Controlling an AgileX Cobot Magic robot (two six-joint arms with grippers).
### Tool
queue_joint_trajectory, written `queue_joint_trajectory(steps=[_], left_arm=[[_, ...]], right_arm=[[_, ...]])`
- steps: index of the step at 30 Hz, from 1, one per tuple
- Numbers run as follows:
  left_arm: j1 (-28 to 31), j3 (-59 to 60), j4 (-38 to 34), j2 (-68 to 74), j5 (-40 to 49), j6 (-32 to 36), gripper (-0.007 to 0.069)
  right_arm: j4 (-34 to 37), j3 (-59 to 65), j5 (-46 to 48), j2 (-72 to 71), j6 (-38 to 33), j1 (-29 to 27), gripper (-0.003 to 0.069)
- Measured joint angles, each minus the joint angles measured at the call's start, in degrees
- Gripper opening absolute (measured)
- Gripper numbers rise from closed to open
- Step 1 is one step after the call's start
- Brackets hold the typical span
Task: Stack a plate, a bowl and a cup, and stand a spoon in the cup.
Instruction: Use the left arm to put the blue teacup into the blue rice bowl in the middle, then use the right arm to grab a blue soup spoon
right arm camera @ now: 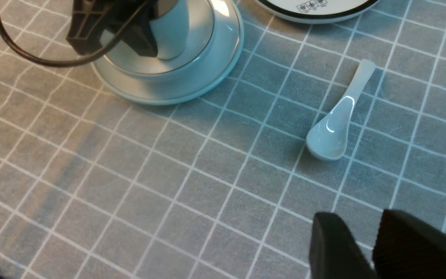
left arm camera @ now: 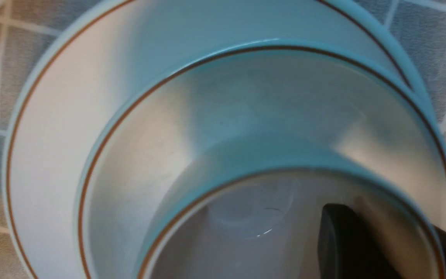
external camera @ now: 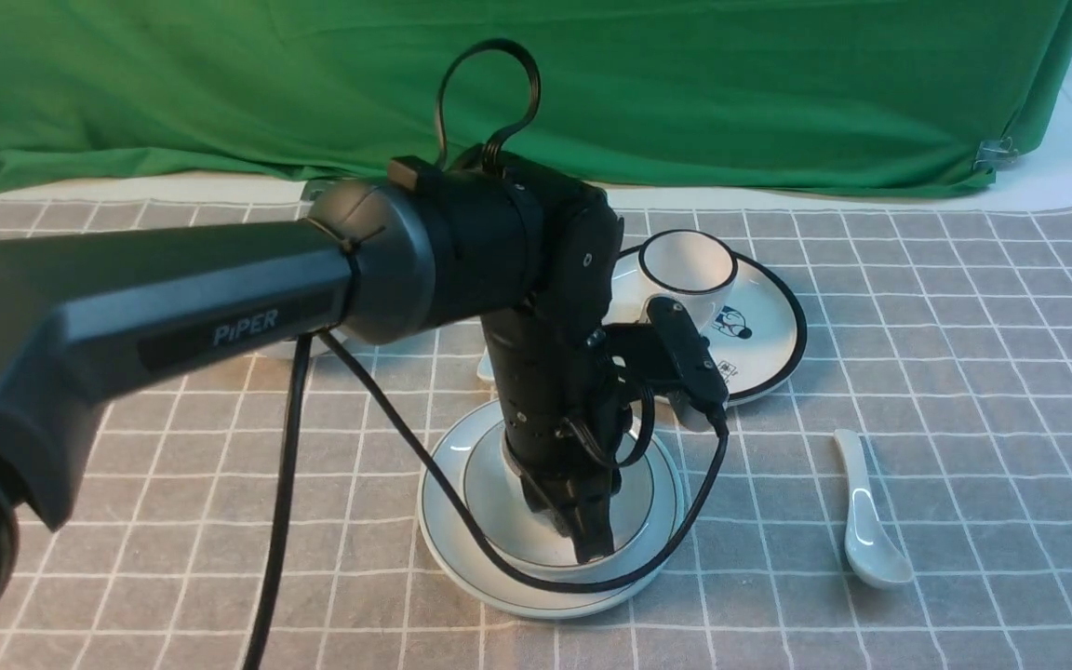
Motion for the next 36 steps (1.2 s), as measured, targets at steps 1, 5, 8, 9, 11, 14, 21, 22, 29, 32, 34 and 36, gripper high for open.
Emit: queue_joint_trajectory(steps=[1,5,8,9,11,14,21,22,29,32,34,36], left_arm=[[0.0,0.0,-0.08,-0.09,0.0,0.0,0.0122],[0.0,0.0,-0.13,-1.93,0.02,0.0,0.0267],[0.0,0.0,-0.74,-3.57,0.39,0.0,0.0379],[0.0,0.0,-0.82,-3.69,0.4,0.0,0.0386],[0.0,0.0,-2.29,-5.59,1.16,0.0,0.0464],[0.0,0.0,-3.05,-8.25,1.29,-0.27,0.05],[0.0,1.01,-2.52,-24.15,0.42,-12.25,0.0269],[0.0,2.43,-2.52,-26.89,-0.14,-12.94,0.0202],[0.0,19.84,-2.52,-47.91,-11.25,-17.6,0.0009],[0.0,31.35,-2.57,-58.36,-18.45,-19.64,0.0005],[0.0,35.17,-2.57,-61.9,-21.58,-20.16,0.0005],[0.0,42.3,-2.57,-68.63,-27.27,-21.24,0.0005]], right_arm=[[0.0,0.0,0.0,0.0,0.0,0.0,0.0214],[0.0,0.0,0.0,0.0,1.37,0.0,0.0251],[0.0,0.0,0.0,0.0,2.1,0.0,0.0299],[0.0,0.0,0.0,0.0,2.15,0.0,0.0305],[0.06,0.0,0.0,0.49,3.35,0.0,0.0342],[0.06,-0.45,0.7,2.31,4.5,0.0,0.0359],[0.1,-7.11,4.25,17.3,4.91,0.0,0.0369],[0.05,-8.18,4.05,20.26,4.91,0.0,0.0369],[-0.01,-15.99,1.17,38.74,4.95,0.0,0.0369],[-1.46,-19.75,-0.07,48.13,6.22,0.05,0.0369],[-3.71,-21.5,-0.34,51.98,7.72,0.12,0.0369],[-7.43,-24.25,-0.55,58.08,10.78,0.23,0.0369]])
